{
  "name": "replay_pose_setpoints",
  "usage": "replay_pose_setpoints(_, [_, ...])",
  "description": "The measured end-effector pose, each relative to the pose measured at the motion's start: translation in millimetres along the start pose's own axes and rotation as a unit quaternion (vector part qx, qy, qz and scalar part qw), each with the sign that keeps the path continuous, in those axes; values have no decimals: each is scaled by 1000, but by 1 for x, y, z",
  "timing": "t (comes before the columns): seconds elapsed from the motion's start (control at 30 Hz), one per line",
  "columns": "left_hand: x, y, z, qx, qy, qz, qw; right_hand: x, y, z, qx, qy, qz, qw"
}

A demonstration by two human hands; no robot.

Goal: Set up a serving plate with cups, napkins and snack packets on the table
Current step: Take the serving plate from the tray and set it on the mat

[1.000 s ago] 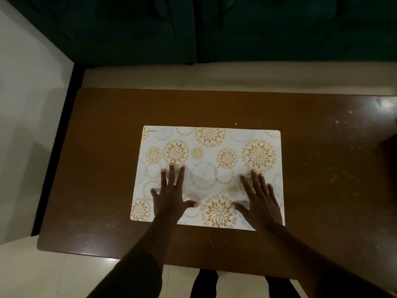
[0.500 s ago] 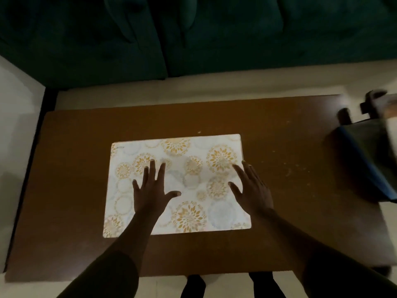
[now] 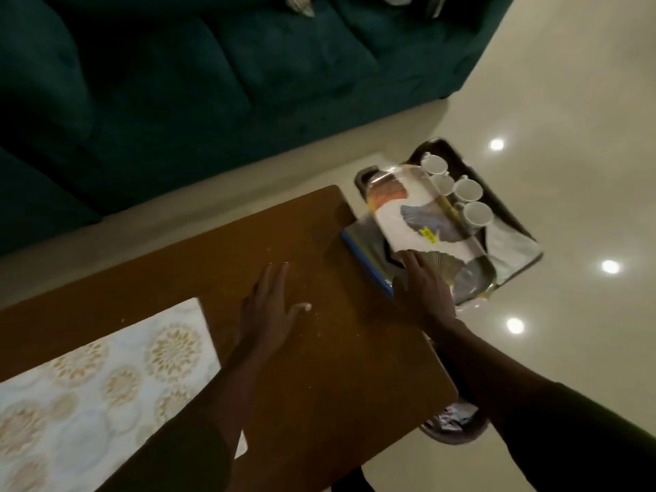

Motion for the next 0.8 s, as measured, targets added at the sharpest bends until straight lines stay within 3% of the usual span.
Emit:
replay_pose_setpoints(0.1, [14,-55,28,-30,5,-116,993,-21,-45,15,55,-57,26,997])
replay_pose_setpoints(0.2, [26,-103,57,-77,0,-259,963,-30,-92,24,167,-109,48,979])
replay_pose_setpoints(0.3, [34,-143,86,-117,0,-359,926,-23,-133,23,288,-78,101,949])
replay_pose_setpoints(0.37, [39,-166,105,-135,2,-414,900,-11,-152,20,325,-35,126,937])
replay_pose_setpoints(0.47, [43,-184,129,-157,-11,-447,880,5,-165,22,342,-22,138,929])
replay_pose_setpoints(0.7, [49,-189,155,-172,-39,-437,882,20,-177,23,423,-45,245,871])
replay_pose_setpoints(0.8, [49,-184,150,-164,-47,-459,872,18,-174,18,436,-65,238,866])
Point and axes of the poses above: each hand's wrist, its own z-axis towards the middle knuckle, its own x-axis out of the palm, y = z × x, the point moved 2 cm from there along z, towards the middle knuckle, and after that the axes turned 3 degrees about x, right-handed, at the moved point
